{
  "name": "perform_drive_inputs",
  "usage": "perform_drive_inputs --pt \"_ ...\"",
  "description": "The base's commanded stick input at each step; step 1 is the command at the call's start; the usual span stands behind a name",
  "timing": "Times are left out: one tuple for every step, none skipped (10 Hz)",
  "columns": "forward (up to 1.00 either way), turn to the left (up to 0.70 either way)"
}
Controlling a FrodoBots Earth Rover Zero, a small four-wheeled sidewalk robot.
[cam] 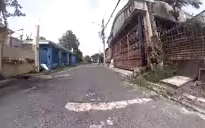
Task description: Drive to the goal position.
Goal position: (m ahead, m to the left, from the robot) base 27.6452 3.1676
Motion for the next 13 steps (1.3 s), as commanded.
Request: perform_drive_inputs --pt "1.0 0.0" --pt "1.0 0.0" --pt "1.0 0.0" --pt "1.0 0.0" --pt "1.0 0.08" --pt "1.0 0.27" --pt "1.0 0.27" --pt "1.0 0.01" --pt "1.0 0.0" --pt "1.0 0.0" --pt "1.0 0.0" --pt "1.0 0.26" --pt "1.0 0.23"
